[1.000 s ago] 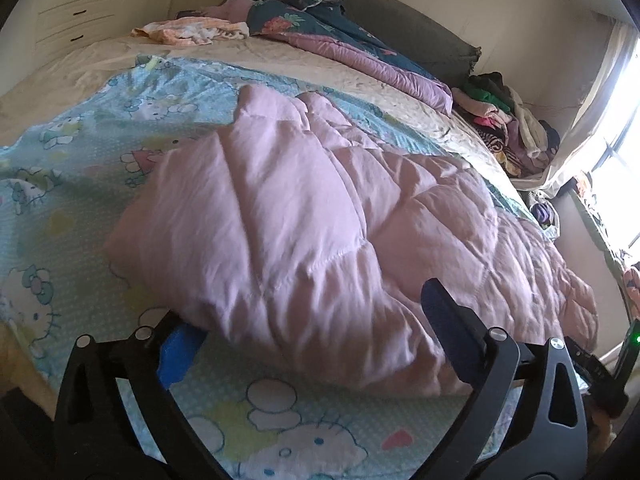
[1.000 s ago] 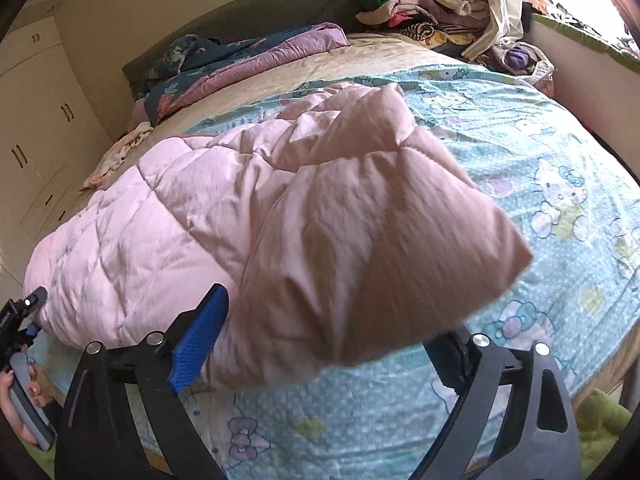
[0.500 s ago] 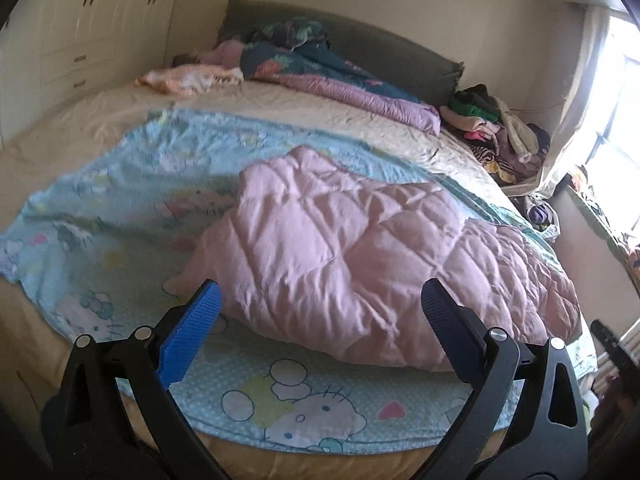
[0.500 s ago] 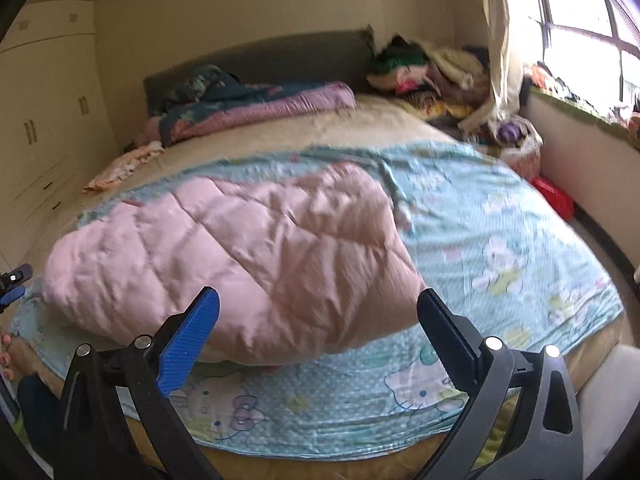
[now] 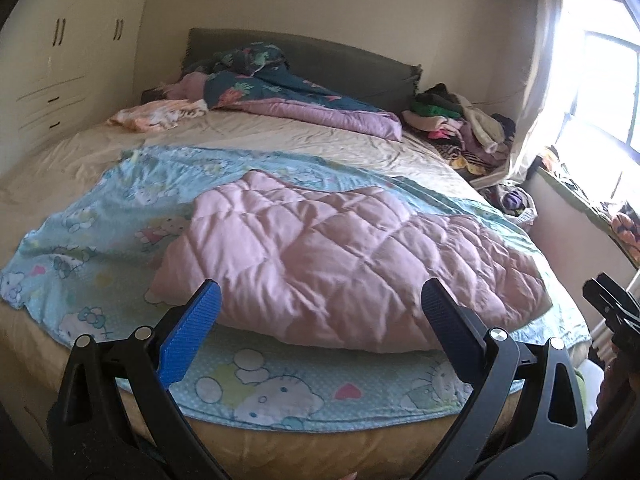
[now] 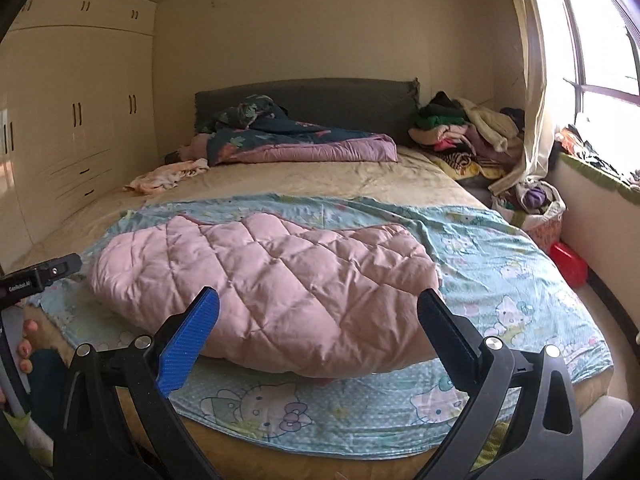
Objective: Fold large clothes
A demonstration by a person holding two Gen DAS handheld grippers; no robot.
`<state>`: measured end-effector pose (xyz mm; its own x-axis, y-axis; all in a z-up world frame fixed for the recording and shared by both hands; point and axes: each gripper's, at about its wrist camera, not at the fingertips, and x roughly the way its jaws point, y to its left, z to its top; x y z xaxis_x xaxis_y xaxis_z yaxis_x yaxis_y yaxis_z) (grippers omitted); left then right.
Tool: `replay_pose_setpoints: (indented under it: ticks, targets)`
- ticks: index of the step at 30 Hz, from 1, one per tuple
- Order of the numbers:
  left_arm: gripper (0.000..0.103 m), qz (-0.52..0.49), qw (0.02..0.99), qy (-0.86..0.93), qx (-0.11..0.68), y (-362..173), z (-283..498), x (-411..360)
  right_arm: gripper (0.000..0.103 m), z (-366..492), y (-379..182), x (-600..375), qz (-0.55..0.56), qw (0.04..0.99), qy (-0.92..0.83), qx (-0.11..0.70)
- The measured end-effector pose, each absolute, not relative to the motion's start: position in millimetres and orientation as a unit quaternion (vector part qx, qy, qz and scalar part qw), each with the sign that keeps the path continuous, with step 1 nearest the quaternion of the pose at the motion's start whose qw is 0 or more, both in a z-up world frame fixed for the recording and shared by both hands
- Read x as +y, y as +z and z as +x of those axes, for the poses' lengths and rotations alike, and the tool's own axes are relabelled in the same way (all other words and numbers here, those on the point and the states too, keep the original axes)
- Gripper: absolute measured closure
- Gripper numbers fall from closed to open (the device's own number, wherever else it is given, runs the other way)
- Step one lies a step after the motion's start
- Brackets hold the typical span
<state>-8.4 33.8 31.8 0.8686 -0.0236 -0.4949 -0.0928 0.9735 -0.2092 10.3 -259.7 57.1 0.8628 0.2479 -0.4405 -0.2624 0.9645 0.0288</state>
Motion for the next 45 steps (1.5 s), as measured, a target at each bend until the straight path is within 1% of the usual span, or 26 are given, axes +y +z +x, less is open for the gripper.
replay_pose_setpoints:
  ticks: [8, 11, 16, 45]
  targets:
    - [0.009, -0.091, 0.959, -0.015, 0.269, 20, -13, 0, 0.004, -10, 45, -244, -0.026, 0.961, 0.144, 0.233]
    - [0.009, -0.088, 0.957, -0.028, 0.275, 12, -13, -10, 0.004, -13, 35, -236, -0.032, 0.956, 0.151, 0.248]
    - [0.009, -0.082, 0.954, -0.035, 0.285, 4, -10, -19, 0.004, -5, 19, -229, -0.012, 0.946, 0.159, 0.281]
    - [0.009, -0.079, 0.953, -0.023, 0.29, 1, -10, -16, 0.004, -4, 14, -227, -0.013, 0.945, 0.159, 0.287]
